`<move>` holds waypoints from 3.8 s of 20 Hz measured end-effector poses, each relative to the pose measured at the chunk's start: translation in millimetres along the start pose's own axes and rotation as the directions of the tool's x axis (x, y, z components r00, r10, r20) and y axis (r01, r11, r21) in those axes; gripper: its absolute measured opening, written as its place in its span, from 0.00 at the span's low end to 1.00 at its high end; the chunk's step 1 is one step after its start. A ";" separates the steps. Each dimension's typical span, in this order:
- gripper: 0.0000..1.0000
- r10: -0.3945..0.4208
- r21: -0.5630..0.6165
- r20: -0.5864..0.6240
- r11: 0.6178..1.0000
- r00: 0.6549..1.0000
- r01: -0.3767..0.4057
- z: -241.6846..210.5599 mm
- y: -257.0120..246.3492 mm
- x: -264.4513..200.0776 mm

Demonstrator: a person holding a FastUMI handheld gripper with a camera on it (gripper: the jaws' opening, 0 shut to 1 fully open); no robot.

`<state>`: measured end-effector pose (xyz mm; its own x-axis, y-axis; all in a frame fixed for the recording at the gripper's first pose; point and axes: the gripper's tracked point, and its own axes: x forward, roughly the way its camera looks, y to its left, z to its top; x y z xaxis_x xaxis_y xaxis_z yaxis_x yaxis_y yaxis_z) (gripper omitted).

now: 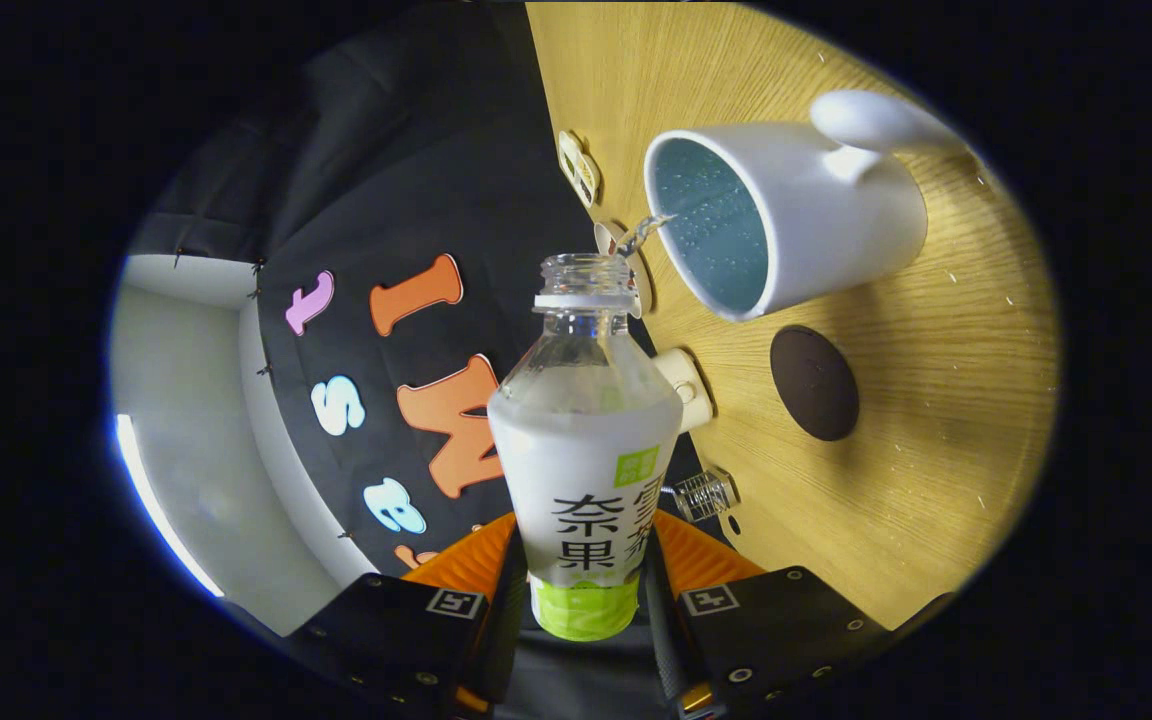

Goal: Take the bottle from table, then pour the juice into the cup, finally place the bottle on the coaster

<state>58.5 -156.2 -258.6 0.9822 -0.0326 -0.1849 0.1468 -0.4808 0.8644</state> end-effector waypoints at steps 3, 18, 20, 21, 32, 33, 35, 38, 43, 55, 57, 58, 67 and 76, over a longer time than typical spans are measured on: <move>0.57 0.009 0.028 -0.001 1.000 1.000 -0.009 -1.2 2.7 -2.3; 0.57 0.076 0.158 0.006 0.984 0.997 -0.076 -4.3 14.4 -2.6; 0.57 0.087 0.178 0.012 0.980 0.996 -0.088 -1.0 16.2 -2.4; 0.57 0.094 0.188 0.013 0.978 0.995 -0.095 -2.0 17.8 -0.8; 0.57 0.064 0.135 0.034 0.989 0.997 -0.068 1.6 8.8 8.5; 0.57 0.041 0.107 0.044 0.993 0.998 -0.046 6.7 4.9 5.9; 0.57 -0.014 0.043 0.048 0.999 0.999 0.011 9.9 -6.6 6.0; 0.57 -0.089 -0.116 0.048 0.989 0.995 0.094 13.4 -27.4 4.7; 0.57 -0.099 -0.492 0.035 0.865 0.994 0.103 6.7 -25.3 11.7; 0.58 0.001 -0.988 0.098 0.119 0.995 0.097 -4.9 1.9 25.4; 0.57 0.015 -0.992 0.113 -0.050 0.994 0.113 -6.2 2.8 29.9; 0.57 0.022 -0.985 0.114 -0.125 0.993 0.116 -7.8 5.4 32.6; 0.57 0.003 -0.898 0.153 -0.418 0.988 0.140 4.0 -20.4 68.5; 0.58 -0.129 -0.878 0.218 -0.459 0.967 0.137 31.4 -78.5 86.8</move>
<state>128.5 -148.7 -357.2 0.9058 -0.1603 -0.3922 0.1696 0.9855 -0.0112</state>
